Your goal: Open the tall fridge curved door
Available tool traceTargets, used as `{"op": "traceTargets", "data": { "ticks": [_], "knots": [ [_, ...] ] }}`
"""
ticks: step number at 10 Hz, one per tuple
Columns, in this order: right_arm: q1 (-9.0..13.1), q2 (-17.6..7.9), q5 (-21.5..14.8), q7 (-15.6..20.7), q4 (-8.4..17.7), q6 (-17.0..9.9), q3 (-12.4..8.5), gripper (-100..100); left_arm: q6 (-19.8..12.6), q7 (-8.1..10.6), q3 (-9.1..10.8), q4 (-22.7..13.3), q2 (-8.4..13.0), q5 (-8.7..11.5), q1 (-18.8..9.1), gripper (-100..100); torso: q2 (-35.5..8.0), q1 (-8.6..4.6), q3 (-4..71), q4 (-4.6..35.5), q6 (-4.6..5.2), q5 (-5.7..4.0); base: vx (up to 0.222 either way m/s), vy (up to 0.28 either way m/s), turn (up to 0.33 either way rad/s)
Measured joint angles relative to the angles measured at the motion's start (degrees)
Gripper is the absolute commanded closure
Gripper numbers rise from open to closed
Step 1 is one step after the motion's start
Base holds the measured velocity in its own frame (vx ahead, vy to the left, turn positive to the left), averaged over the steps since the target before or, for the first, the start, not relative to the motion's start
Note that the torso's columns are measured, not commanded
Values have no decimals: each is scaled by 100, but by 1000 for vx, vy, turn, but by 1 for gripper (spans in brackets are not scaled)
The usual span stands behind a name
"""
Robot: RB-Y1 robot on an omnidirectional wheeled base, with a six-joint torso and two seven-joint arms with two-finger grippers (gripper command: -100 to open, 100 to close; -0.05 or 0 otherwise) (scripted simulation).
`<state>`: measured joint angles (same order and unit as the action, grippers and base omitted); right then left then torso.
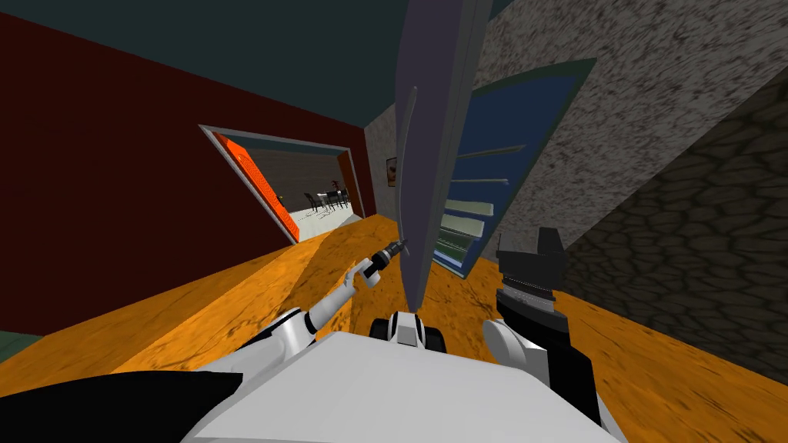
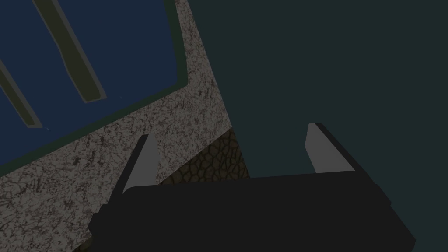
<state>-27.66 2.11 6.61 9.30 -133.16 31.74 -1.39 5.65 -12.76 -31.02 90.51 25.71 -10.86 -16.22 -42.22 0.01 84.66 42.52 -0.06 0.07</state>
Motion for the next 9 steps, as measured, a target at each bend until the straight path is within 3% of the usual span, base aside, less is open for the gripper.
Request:
{"op": "traceTargets", "data": {
  "ticks": [1, 4, 9],
  "knots": [
    [0, 2, 0, 0, 0, 0, 2, 0, 8, -6, 4, -6, 15, -5, 1, 100, -3, -72, -3, -14, 13, -21, 56, 217, -66],
    [0, 1, 0, 0, -1, 0, 1, 0, 48, 40, -208, 160, 149, 18, 54, 100, 31, 10, 15, -11, 12, -2, 75, 226, -52],
    [0, 1, 0, 0, -1, 0, 1, 0, 210, 129, -500, 356, 365, 67, 73, 100, 50, -6, 30, -3, 16, -4, 68, 231, -55]
  ]
}}
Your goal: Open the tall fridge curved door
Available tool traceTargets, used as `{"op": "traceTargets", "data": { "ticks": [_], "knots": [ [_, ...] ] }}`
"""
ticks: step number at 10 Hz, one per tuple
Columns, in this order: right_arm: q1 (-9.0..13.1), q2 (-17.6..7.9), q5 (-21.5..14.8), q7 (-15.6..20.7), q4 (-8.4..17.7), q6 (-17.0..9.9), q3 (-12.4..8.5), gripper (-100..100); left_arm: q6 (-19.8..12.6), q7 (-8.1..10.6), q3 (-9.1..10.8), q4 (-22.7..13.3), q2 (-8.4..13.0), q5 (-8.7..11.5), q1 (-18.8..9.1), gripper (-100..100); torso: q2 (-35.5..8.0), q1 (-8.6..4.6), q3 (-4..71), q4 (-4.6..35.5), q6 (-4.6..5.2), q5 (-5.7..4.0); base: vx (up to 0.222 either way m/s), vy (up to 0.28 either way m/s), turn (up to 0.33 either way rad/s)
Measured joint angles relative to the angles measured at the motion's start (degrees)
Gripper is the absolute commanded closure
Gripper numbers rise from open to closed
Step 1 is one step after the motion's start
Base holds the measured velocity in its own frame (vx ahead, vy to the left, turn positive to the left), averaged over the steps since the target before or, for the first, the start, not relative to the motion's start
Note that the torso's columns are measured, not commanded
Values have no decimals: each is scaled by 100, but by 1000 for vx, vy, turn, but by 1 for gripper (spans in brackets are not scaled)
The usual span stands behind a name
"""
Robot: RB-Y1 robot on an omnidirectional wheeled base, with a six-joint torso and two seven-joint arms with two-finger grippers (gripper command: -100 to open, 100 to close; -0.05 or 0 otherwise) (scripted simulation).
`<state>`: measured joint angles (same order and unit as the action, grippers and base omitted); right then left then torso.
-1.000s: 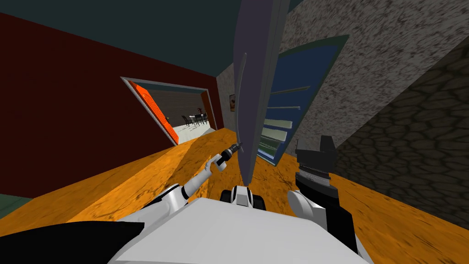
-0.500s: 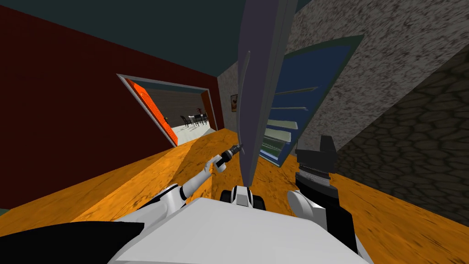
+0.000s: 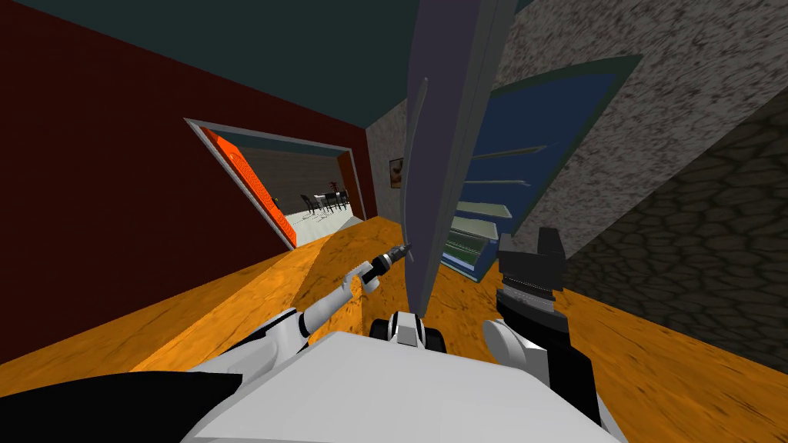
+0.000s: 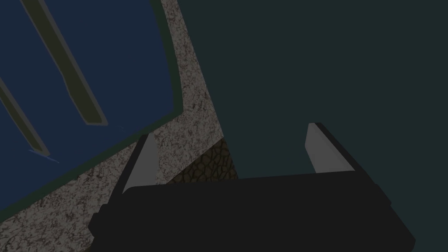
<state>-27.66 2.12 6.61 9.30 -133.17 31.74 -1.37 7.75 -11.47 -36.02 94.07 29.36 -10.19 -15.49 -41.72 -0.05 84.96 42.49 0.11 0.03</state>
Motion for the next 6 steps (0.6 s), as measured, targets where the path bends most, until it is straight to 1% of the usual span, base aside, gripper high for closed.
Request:
{"op": "traceTargets", "data": {
  "ticks": [1, 2, 4, 5, 6],
  "knots": [
    [0, 0, 0, 0, 0, 0, 0, 0, 0, 34, -80, 92, 72, 19, 2, 100, -2, 13, 0, 5, -2, 3, 91, 245, -44],
    [0, 0, 0, 0, 0, 0, 0, 0, 25, 35, -129, 127, 79, 12, 25, 100, 7, 1, 5, 3, 0, 3, 93, 277, -68],
    [0, 0, 0, 0, 0, 0, 0, 0, 116, 58, -235, 206, 163, 26, 39, 100, 6, -15, 7, 1, 0, -1, 86, 240, -49],
    [-1, 0, 0, 0, 0, 0, 0, 0, 149, 87, -297, 279, 246, 46, 46, 100, 4, -14, 7, 2, 2, -3, 78, 237, -39],
    [0, 0, 0, 0, 0, 0, 0, 0, 140, 102, -356, 340, 274, 49, 41, 100, 0, -18, 7, 7, 1, -2, 52, 282, -100]
  ]
}}
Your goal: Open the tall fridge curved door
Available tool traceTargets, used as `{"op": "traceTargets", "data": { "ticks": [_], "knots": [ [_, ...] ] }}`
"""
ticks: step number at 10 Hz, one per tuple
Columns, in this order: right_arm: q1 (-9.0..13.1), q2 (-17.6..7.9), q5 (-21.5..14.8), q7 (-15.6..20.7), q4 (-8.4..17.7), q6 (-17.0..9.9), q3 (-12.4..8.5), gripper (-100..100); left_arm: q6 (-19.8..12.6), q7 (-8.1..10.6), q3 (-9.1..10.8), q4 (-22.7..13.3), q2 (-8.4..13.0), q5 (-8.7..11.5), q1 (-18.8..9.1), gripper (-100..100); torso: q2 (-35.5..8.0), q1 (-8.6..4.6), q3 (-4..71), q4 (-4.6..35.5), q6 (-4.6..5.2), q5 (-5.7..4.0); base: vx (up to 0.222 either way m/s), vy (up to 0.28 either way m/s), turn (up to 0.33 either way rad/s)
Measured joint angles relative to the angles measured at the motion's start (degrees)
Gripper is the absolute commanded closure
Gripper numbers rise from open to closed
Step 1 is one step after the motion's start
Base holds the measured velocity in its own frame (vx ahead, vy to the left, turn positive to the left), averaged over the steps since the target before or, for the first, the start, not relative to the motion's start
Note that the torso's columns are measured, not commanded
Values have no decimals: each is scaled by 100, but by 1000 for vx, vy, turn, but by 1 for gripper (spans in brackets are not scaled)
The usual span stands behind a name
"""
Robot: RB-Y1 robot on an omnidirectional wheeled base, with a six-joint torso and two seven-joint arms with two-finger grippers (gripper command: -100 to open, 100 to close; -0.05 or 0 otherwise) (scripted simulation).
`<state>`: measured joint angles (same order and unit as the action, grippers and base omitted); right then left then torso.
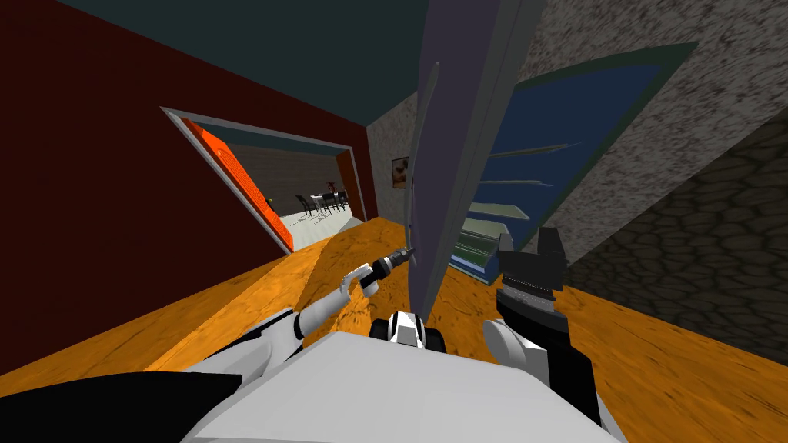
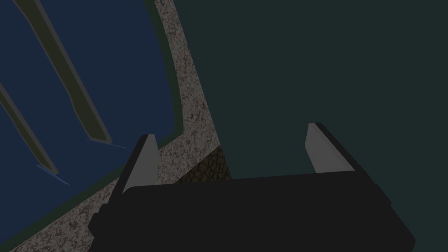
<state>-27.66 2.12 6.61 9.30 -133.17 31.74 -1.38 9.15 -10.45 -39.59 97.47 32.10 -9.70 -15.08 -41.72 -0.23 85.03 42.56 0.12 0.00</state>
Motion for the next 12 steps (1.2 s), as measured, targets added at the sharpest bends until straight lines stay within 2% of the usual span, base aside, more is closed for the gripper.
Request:
{"op": "traceTargets", "data": {
  "ticks": [1, 3, 6, 9, 10, 12],
  "knots": [
    [0, -1, 0, 0, 0, 0, 0, 0, -13, 35, -48, 109, 92, 26, -8, -100, -25, 16, -14, 1, 2, 3, 13, 149, -3],
    [1, 3, 0, 0, 0, 0, 2, 0, -220, 132, -88, 312, 224, 106, -151, -100, -72, -64, -54, -14, -1, -23, -12, -51, 55],
    [1, 3, 0, 0, 0, 0, 3, 0, -452, 270, -106, 588, 429, 220, -296, -100, -55, 28, -45, -26, -10, 1, -3, -38, 3],
    [1, 2, 0, 0, 0, 0, 2, 0, -758, 448, -141, 941, 692, 368, -504, -100, -61, 31, -48, -25, -12, 2, -2, -1, 22],
    [1, 2, 0, 0, 0, 0, 2, 0, -782, 462, -142, 954, 700, 374, -512, 0, -59, 23, -48, -27, -12, 0, 0, 0, 0],
    [1, 2, 0, 0, 0, 0, 2, 0, -780, 460, -142, 952, 699, 373, -511, 0, -57, 20, -46, -28, -12, -1, 0, 0, 0]
  ]
}}
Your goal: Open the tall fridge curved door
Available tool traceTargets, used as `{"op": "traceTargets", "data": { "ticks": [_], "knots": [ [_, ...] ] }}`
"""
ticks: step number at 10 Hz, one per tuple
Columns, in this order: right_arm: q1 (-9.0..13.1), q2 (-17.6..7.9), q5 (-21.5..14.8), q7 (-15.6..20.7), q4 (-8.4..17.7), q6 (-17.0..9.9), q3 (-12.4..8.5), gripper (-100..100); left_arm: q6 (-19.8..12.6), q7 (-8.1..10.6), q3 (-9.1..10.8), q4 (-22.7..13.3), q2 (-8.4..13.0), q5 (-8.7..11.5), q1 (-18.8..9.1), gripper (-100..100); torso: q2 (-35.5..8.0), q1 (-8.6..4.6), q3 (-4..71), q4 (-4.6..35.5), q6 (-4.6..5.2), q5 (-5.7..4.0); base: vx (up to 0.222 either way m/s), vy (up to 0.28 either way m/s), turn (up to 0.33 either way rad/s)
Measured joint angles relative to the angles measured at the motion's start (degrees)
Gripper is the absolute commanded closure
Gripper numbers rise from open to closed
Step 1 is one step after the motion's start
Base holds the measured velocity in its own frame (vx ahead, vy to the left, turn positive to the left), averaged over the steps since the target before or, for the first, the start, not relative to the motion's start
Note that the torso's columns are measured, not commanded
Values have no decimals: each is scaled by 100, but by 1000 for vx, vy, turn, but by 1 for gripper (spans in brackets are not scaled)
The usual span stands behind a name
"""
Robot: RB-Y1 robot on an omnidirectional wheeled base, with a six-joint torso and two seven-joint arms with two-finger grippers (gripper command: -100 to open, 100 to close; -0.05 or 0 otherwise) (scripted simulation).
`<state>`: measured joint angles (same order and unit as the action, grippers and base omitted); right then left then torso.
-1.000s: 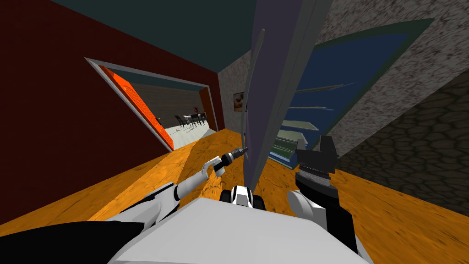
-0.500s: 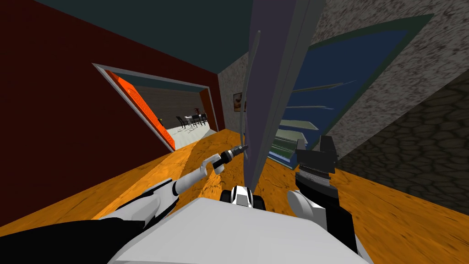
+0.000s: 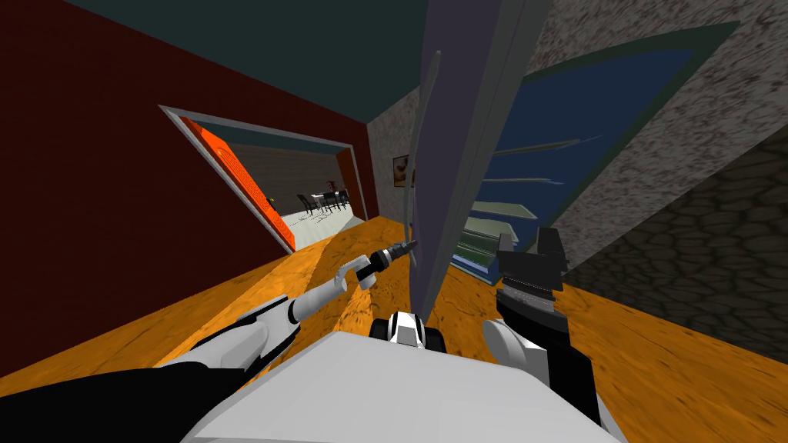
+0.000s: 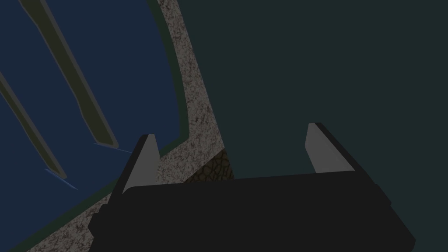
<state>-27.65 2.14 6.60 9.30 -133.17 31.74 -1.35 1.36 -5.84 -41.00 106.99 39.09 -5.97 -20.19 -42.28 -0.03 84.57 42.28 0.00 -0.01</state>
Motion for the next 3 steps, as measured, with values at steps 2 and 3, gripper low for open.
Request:
{"op": "traceTargets", "data": {
  "ticks": [2, 3],
  "knots": [
    [0, 0, 0, 0, 0, 0, 0, 0, 0, 0, 0, 0, 0, 0, 0, 0, 0, 2, 0, 0, 0, 1, 0, 0, 0],
    [0, 0, 0, 0, 0, 0, 0, 0, 0, 0, 0, 0, 0, 0, 0, 0, 0, 3, 0, 0, 0, 1, 0, 0, 0]
  ]
}}
